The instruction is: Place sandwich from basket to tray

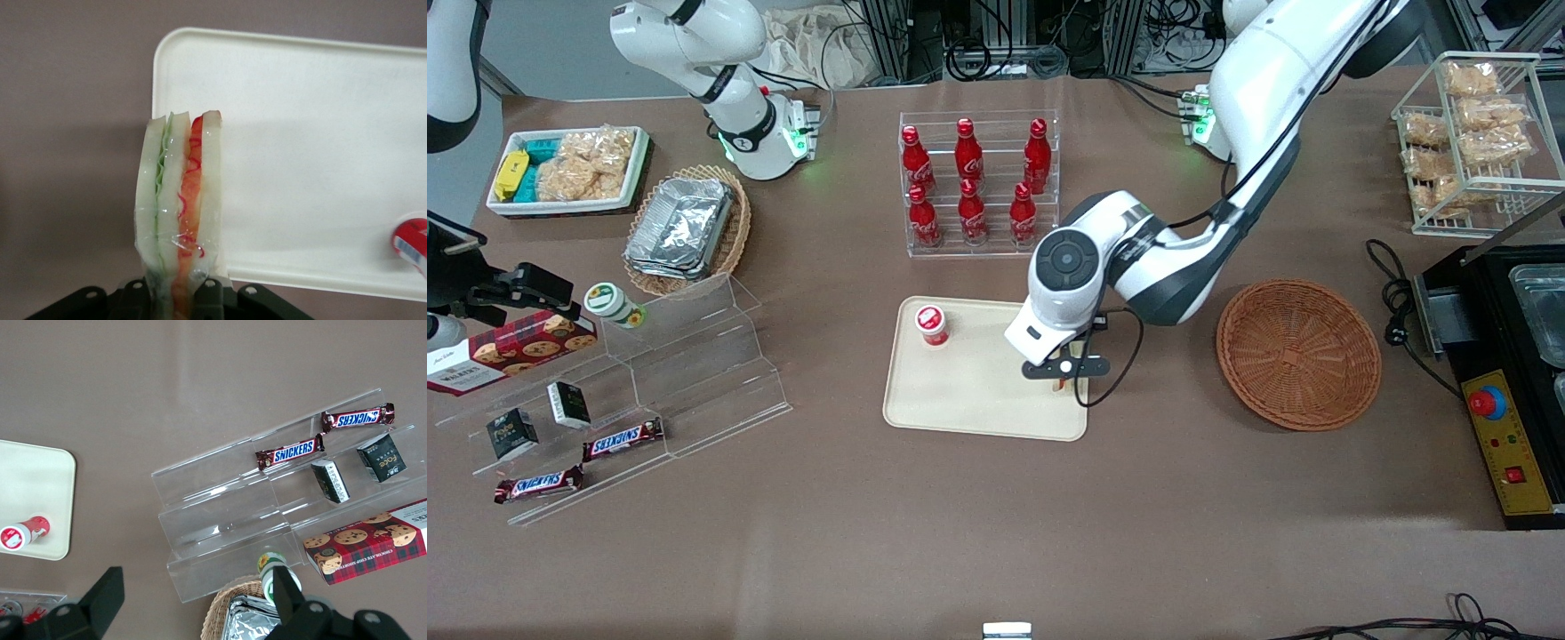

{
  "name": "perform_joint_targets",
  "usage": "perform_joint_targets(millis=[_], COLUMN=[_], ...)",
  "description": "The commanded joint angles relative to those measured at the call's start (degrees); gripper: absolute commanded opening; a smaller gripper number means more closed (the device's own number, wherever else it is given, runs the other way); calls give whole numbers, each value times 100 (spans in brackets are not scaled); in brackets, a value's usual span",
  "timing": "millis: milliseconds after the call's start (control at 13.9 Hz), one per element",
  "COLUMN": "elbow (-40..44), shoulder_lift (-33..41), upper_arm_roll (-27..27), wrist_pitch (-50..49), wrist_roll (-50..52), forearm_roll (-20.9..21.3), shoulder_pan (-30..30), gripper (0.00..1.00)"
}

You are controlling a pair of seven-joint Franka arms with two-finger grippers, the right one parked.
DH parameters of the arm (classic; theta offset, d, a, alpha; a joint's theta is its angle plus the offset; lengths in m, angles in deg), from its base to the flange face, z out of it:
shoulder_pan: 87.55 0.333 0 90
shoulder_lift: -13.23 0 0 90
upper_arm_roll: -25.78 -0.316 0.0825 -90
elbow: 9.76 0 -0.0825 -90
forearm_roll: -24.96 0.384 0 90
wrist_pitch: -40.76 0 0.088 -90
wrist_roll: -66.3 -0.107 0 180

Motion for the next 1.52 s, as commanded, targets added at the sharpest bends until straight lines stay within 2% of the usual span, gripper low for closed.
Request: perform_joint_targets(millis=[0,289,361,433,505,577,722,866,1155,1299,1443], elbow=[142,159,159,159,168,194,194,159,115,-60,-157], shoulder_lift=[-331,-683,-701,-702,-693,-641,-230,429,1300,1678,2039], upper_arm_roll=[-9,-17,-17,-17,-26,-35,26,-26,-9,18,9], wrist_pitch=[154,181,181,189,190,181,111,93,-266,-451,-679], wrist_roll=[135,144,144,144,152,153,249,520,751,287,-494], forearm_roll=[315,684,693,693,658,597,352,-35,-72,-211,-720], shoulder_pan=[-108,-231,-231,-231,-214,-127,294,366,1085,1542,1920], gripper=[23,24,28,43,64,100,100,100,100,100,100])
